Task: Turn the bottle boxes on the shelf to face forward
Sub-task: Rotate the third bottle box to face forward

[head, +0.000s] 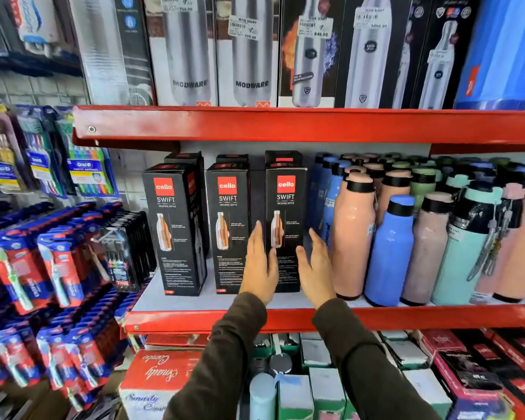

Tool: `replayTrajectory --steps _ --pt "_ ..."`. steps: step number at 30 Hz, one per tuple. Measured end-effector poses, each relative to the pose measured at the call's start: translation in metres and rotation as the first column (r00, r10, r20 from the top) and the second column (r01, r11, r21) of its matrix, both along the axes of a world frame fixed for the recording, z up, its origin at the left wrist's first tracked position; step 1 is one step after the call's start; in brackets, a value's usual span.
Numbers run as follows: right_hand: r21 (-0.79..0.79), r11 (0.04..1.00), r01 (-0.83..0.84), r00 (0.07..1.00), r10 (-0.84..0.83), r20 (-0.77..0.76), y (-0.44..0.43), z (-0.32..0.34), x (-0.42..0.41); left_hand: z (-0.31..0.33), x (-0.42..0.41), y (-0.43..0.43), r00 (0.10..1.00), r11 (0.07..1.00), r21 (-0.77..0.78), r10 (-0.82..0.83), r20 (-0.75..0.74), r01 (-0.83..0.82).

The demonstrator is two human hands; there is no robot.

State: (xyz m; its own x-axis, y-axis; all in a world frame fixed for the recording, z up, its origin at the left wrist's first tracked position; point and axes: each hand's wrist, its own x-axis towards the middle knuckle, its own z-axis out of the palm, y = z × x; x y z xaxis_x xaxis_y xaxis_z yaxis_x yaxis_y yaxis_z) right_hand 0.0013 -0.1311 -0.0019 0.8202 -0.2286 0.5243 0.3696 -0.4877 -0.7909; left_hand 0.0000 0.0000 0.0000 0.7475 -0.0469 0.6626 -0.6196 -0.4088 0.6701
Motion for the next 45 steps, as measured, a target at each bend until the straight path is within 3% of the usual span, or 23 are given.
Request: replayTrajectory --steps 7,14,24,31,37,42,45 --pt "0.127 0.991 -0.037 0.986 0.057 -0.159 -0.003 -0.012 0.024 -0.01 0.022 -0.013 0.951 0.984 -0.147 0.053 -0.304 -0.102" --pt "0.187 0.982 -0.027 0.994 0.046 -0.101 -0.002 -0.018 0.03 -0.017 0.035 -0.005 0.95 0.972 -0.172 0.105 -0.293 -0.16" --pt "0.256 0.966 -0.029 0.998 0.04 -0.04 -0.01 -0.02 0.017 -0.015 0.03 -0.004 0.962 0.961 -0.266 -0.003 -0.273 -0.072" --pt "0.144 0.982 -0.119 0.993 0.12 0.002 -0.016 -0.012 0.0 -0.007 0.019 -0.009 0.972 0.921 -0.386 -0.043 -0.232 -0.051" --pt "0.114 0.989 -0.092 0.995 0.087 0.044 -0.012 -0.005 -0.002 -0.008 0.006 -0.012 0.976 0.889 -0.457 -0.093 -0.199 -0.008" --pt "0.1 0.994 -0.055 0.998 0.052 0.032 -0.016 -0.002 -0.003 -0.005 0.001 -0.009 0.987 0.903 -0.429 -0.038 -0.159 -0.034" --pt "0.101 0.993 -0.056 0.998 0.055 0.01 -0.022 0.001 -0.003 -0.001 0.005 -0.006 0.987 0.951 -0.303 0.016 -0.16 -0.064"
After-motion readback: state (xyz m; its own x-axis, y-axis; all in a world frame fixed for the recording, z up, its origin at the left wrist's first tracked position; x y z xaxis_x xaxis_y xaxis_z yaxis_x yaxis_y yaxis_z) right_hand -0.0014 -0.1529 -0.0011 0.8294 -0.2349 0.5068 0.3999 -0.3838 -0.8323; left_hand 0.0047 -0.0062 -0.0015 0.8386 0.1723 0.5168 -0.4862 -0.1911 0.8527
